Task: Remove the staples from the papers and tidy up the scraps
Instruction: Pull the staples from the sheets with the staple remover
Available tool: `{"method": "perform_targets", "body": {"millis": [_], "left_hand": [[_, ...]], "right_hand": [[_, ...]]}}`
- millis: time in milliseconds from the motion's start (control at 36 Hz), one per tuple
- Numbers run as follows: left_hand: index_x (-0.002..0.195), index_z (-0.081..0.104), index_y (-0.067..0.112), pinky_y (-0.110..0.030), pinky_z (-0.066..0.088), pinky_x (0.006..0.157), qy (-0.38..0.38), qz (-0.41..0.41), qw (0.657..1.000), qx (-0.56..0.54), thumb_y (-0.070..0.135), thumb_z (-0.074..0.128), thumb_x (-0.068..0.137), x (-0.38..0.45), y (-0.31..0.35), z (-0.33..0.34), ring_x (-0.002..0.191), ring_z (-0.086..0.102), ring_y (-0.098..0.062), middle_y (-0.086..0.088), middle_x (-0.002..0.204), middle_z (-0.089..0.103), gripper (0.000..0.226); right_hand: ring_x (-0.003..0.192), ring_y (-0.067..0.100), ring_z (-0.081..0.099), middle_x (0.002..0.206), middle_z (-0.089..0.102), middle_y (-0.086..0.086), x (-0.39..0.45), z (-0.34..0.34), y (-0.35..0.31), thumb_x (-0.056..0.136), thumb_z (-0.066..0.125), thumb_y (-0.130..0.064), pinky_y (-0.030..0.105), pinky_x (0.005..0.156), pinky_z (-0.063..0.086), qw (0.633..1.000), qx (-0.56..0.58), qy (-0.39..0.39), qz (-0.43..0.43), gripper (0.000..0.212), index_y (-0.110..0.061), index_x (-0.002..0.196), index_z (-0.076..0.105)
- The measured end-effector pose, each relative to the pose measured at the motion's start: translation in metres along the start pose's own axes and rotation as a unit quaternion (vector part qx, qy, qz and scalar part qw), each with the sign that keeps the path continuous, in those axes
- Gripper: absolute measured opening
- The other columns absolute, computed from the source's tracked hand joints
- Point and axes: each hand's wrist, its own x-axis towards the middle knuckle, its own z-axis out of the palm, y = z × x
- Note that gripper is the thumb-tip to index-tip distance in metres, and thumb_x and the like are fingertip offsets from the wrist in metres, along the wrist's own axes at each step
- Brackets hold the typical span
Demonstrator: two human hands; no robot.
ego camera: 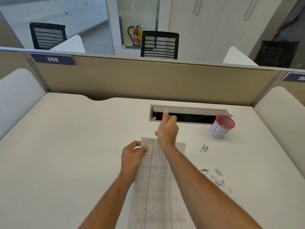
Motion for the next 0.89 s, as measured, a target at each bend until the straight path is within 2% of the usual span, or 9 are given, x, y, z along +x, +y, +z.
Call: {"method": "perform_targets", "body": {"millis": [139, 194, 278, 333, 417, 500, 639, 750, 889], "left_hand": [[0.090, 0.078, 0.015, -0.044, 0.065, 0.076, 0.036, 0.002, 0.999, -0.011, 0.020, 0.072, 0.094, 0.012, -0.002, 0.000, 0.082, 0.077, -0.026, -0.002, 0.084, 0.079, 0.008], [0.091, 0.077, 0.015, -0.042, 0.065, 0.075, 0.052, -0.001, 0.998, -0.022, 0.018, 0.073, 0.093, 0.017, -0.003, -0.001, 0.083, 0.077, -0.026, -0.001, 0.085, 0.079, 0.006], [0.093, 0.077, 0.012, -0.043, 0.064, 0.077, 0.061, -0.015, 0.997, -0.054, 0.011, 0.075, 0.090, 0.026, -0.005, 0.000, 0.083, 0.077, -0.027, -0.003, 0.085, 0.079, 0.004], [0.094, 0.077, 0.010, -0.043, 0.064, 0.076, 0.065, -0.024, 0.996, -0.064, 0.008, 0.076, 0.089, 0.033, -0.007, 0.000, 0.084, 0.077, -0.028, -0.005, 0.086, 0.079, 0.005], [0.096, 0.075, 0.007, -0.036, 0.062, 0.069, 0.066, -0.033, 0.994, -0.080, 0.005, 0.076, 0.088, 0.043, -0.009, 0.001, 0.083, 0.077, -0.028, -0.010, 0.090, 0.078, 0.008], [0.095, 0.075, 0.004, -0.034, 0.061, 0.067, 0.066, -0.041, 0.992, -0.097, 0.006, 0.077, 0.087, 0.053, -0.010, 0.003, 0.081, 0.076, -0.027, -0.011, 0.089, 0.077, 0.008], [0.090, 0.072, -0.001, -0.037, 0.061, 0.068, 0.055, -0.050, 0.992, -0.100, 0.007, 0.078, 0.087, 0.070, -0.015, 0.006, 0.079, 0.074, -0.028, -0.012, 0.084, 0.075, 0.011], [0.091, 0.069, -0.002, -0.039, 0.062, 0.068, 0.046, -0.052, 0.993, -0.091, 0.008, 0.079, 0.086, 0.083, -0.019, 0.008, 0.078, 0.075, -0.028, -0.012, 0.084, 0.074, 0.015], [0.092, 0.070, 0.002, -0.046, 0.063, 0.077, 0.037, -0.058, 0.993, -0.096, 0.009, 0.079, 0.086, 0.092, -0.026, 0.007, 0.083, 0.076, -0.031, -0.013, 0.088, 0.076, 0.013]], "right_hand": [[0.073, 0.027, 0.067, 0.081, 0.063, 0.001, 0.019, -0.006, 0.004, 0.102, 0.026, -0.059, 0.051, 0.063, 0.061, 0.999, -0.035, -0.028, 0.027, 0.046, -0.015, 0.104, 0.041], [0.079, 0.025, 0.064, 0.090, 0.064, 0.003, 0.028, -0.010, 0.008, 0.106, 0.026, -0.052, 0.046, 0.069, 0.059, 0.995, -0.067, -0.053, 0.042, 0.043, -0.013, 0.112, 0.042], [0.080, 0.022, 0.057, 0.093, 0.062, 0.004, 0.041, -0.017, 0.018, 0.108, 0.026, -0.044, 0.036, 0.067, 0.046, 0.986, -0.137, -0.083, 0.052, 0.044, -0.008, 0.125, 0.045], [0.082, 0.021, 0.057, 0.103, 0.064, 0.008, 0.048, -0.020, 0.027, 0.109, 0.027, -0.042, 0.034, 0.067, 0.044, 0.979, -0.173, -0.095, 0.051, 0.045, -0.008, 0.132, 0.043], [0.103, 0.028, 0.060, 0.126, 0.061, 0.014, 0.064, -0.019, 0.040, 0.109, 0.029, -0.036, 0.036, 0.076, 0.047, 0.970, -0.205, -0.117, 0.063, 0.046, -0.005, 0.143, 0.038], [0.124, 0.033, 0.051, 0.138, 0.051, 0.017, 0.082, -0.016, 0.059, 0.106, 0.039, -0.023, 0.041, 0.095, 0.047, 0.950, -0.266, -0.156, 0.058, 0.041, -0.006, 0.144, 0.040], [0.116, 0.031, 0.050, 0.126, 0.056, 0.011, 0.107, -0.018, 0.092, 0.100, 0.048, -0.011, 0.042, 0.098, 0.045, 0.905, -0.382, -0.183, -0.048, 0.024, -0.008, 0.119, 0.063], [0.099, 0.029, 0.061, 0.106, 0.071, 0.008, 0.127, -0.026, 0.112, 0.097, 0.054, -0.009, 0.040, 0.091, 0.050, 0.907, -0.378, -0.160, -0.098, 0.018, -0.011, 0.105, 0.070], [0.085, 0.028, 0.063, 0.090, 0.071, 0.008, 0.147, -0.038, 0.128, 0.096, 0.056, -0.008, 0.033, 0.075, 0.052, 0.900, -0.389, -0.147, -0.130, 0.016, -0.008, 0.098, 0.072]]}}
